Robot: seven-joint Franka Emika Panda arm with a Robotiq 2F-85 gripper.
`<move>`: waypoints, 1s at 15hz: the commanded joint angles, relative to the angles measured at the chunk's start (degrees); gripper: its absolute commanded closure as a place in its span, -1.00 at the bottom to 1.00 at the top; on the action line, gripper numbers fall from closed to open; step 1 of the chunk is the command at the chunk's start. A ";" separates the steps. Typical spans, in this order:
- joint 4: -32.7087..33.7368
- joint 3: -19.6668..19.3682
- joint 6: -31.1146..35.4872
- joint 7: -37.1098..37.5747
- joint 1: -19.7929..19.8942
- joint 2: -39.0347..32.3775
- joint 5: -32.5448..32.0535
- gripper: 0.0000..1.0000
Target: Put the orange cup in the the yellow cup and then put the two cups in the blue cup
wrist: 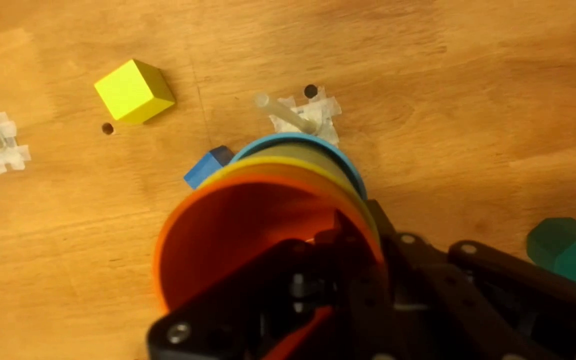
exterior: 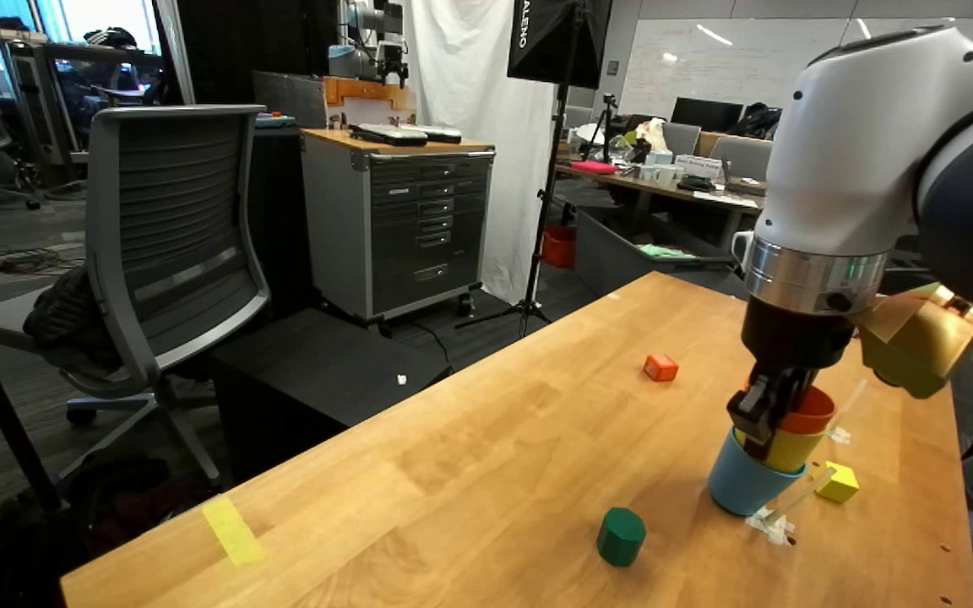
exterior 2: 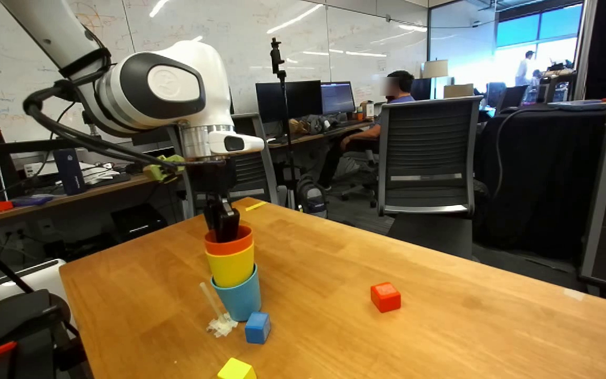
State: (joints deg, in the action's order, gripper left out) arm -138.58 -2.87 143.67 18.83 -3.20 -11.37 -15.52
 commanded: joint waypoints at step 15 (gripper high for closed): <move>-0.70 -1.27 9.45 -5.14 1.72 -2.90 2.59 -0.83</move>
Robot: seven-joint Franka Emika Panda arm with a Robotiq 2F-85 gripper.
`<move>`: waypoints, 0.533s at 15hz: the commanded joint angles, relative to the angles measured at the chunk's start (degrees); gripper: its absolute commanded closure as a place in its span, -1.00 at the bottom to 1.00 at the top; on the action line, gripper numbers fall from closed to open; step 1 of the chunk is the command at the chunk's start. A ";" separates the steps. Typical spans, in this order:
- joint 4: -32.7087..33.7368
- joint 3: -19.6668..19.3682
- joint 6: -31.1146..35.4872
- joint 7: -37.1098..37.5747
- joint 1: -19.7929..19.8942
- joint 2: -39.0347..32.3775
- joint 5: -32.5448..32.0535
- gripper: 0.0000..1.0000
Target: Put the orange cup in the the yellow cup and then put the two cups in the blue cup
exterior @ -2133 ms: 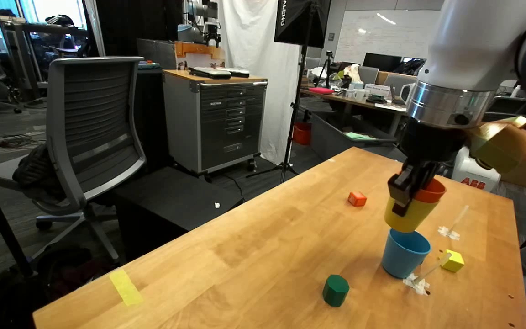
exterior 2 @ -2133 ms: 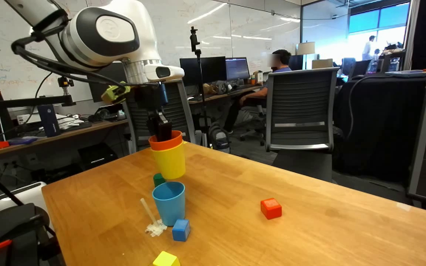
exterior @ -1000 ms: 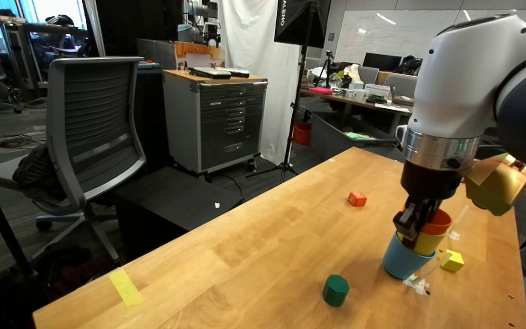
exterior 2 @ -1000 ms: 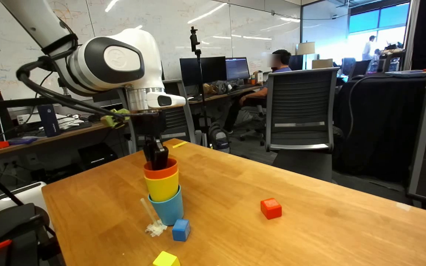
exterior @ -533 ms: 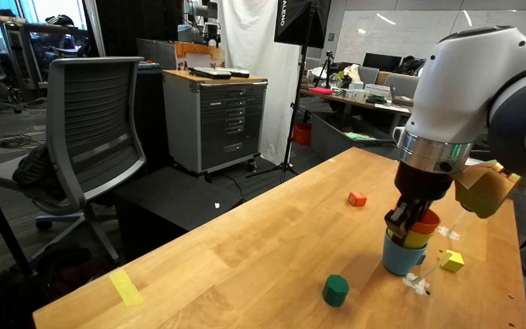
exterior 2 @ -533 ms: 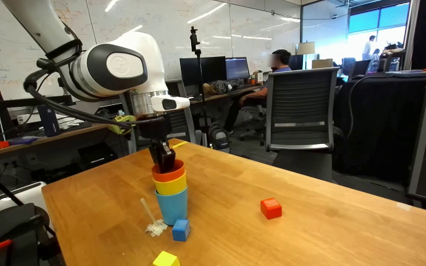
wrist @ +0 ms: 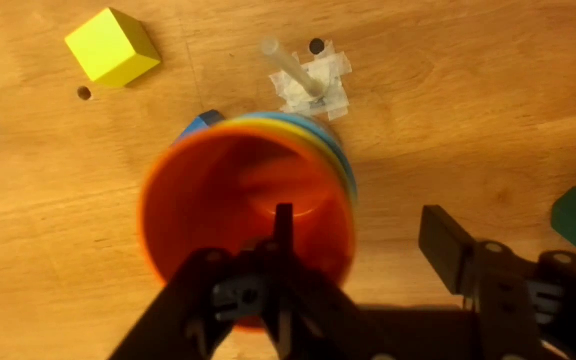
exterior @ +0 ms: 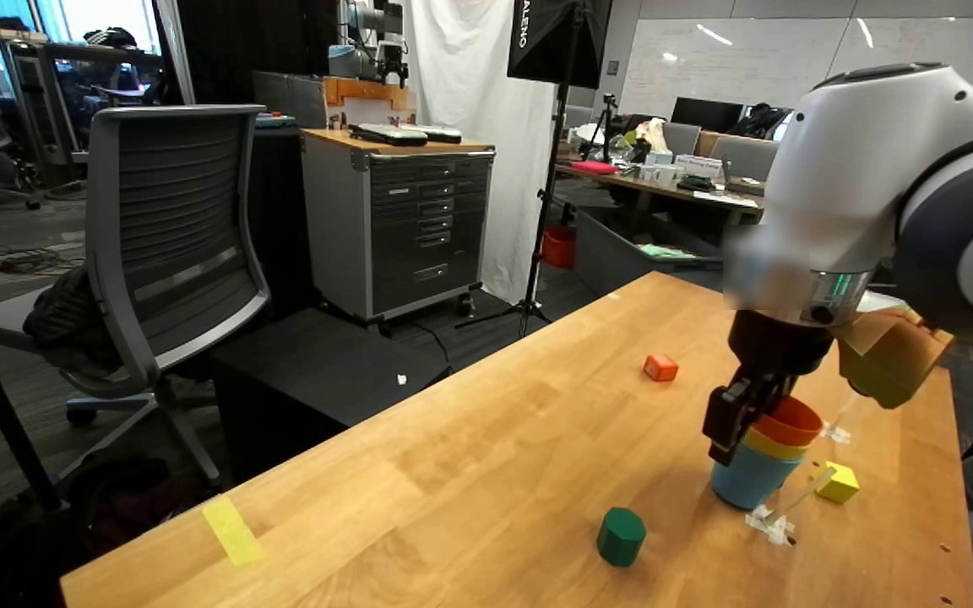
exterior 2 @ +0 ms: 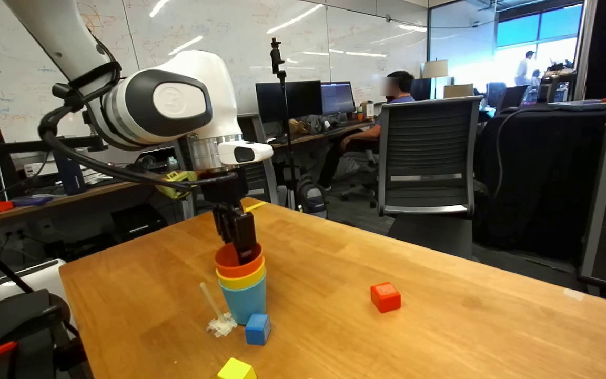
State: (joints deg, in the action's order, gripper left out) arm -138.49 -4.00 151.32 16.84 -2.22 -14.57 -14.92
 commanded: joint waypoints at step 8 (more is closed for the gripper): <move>-4.22 1.09 4.45 -12.73 3.36 2.81 8.17 -1.00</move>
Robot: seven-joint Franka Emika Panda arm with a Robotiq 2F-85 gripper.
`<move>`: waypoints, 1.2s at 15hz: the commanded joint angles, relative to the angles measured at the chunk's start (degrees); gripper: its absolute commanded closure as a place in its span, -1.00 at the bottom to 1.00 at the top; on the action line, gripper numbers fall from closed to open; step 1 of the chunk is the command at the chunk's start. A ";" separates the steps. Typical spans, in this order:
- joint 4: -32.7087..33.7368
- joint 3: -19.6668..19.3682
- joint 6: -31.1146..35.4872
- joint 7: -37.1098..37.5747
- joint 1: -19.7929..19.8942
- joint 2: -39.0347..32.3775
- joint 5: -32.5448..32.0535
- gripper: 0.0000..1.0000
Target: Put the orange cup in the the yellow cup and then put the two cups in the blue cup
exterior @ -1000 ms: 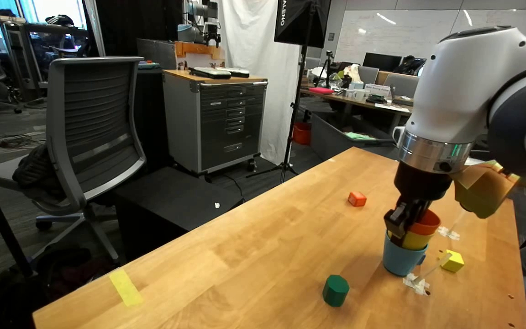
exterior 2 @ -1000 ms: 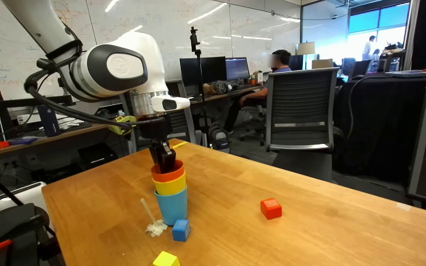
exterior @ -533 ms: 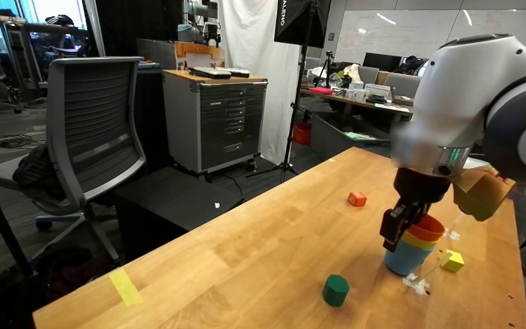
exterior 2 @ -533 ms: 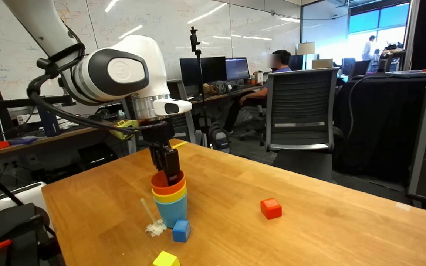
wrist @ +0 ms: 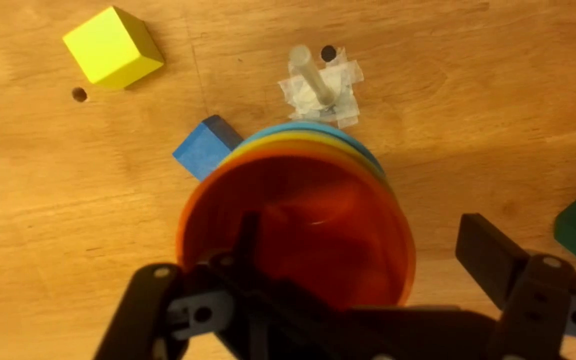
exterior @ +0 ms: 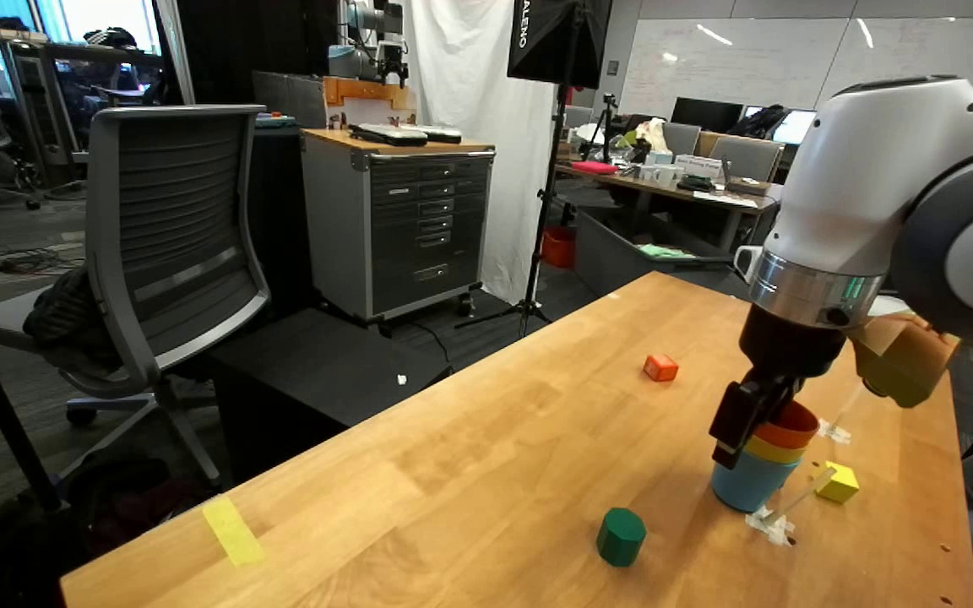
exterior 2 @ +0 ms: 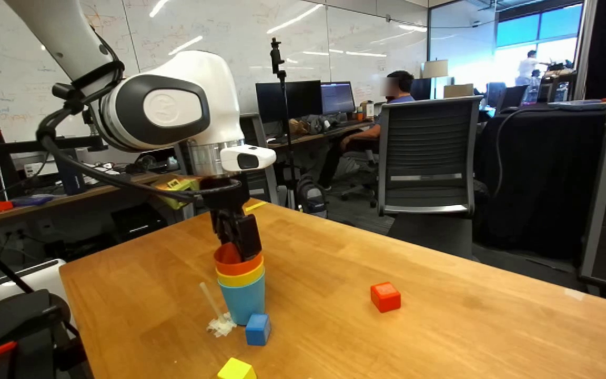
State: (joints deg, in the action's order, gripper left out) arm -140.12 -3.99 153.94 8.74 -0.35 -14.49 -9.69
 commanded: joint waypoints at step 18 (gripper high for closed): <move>-12.63 2.59 6.66 -14.63 1.31 17.33 11.58 -1.00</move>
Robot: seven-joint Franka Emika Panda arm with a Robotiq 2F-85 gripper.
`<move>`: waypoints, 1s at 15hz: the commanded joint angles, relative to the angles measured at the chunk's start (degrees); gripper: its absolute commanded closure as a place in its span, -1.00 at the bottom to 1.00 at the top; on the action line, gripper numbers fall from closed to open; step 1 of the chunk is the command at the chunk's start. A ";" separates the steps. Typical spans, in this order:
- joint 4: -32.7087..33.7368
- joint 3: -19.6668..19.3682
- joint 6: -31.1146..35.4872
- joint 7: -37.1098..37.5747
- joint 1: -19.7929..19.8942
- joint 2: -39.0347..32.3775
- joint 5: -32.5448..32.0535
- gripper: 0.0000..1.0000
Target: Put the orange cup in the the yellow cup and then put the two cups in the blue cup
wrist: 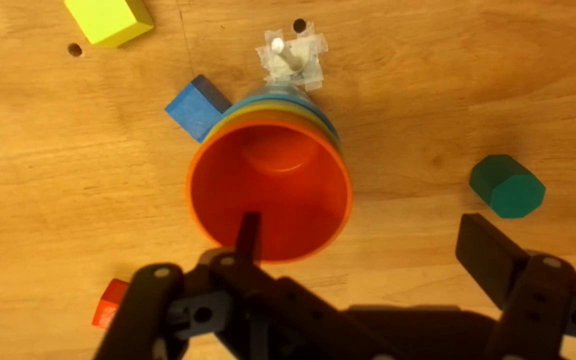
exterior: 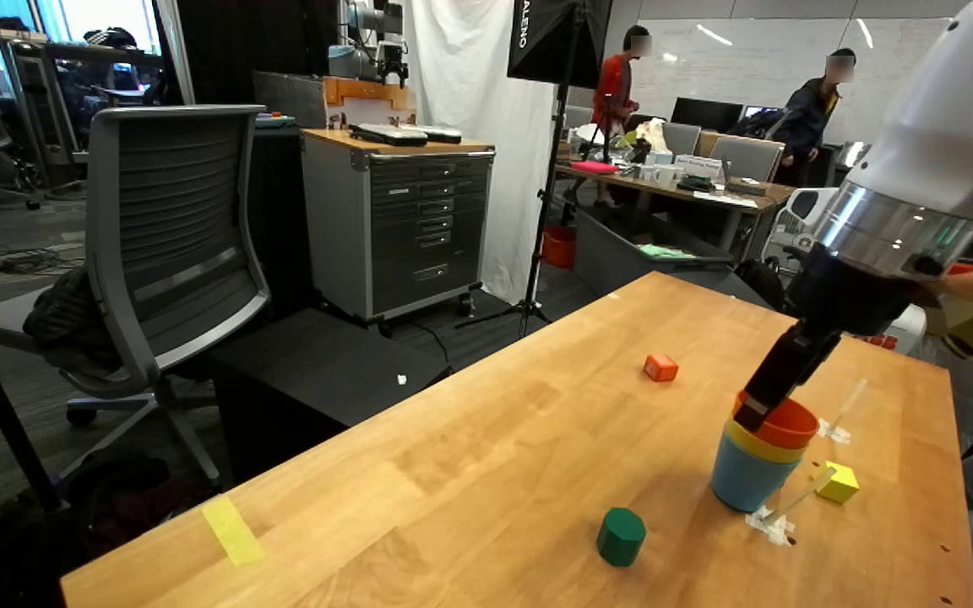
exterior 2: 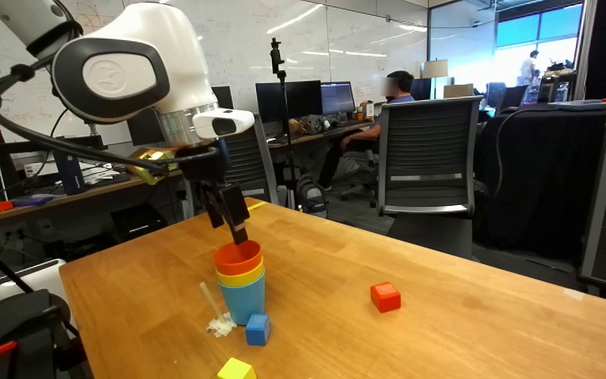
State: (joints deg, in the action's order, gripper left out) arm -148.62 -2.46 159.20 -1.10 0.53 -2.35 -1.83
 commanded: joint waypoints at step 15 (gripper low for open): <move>-6.70 0.00 -0.25 -12.69 -0.75 8.44 7.87 -1.00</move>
State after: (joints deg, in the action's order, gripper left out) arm -155.35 -2.22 159.13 -14.12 0.04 5.99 6.32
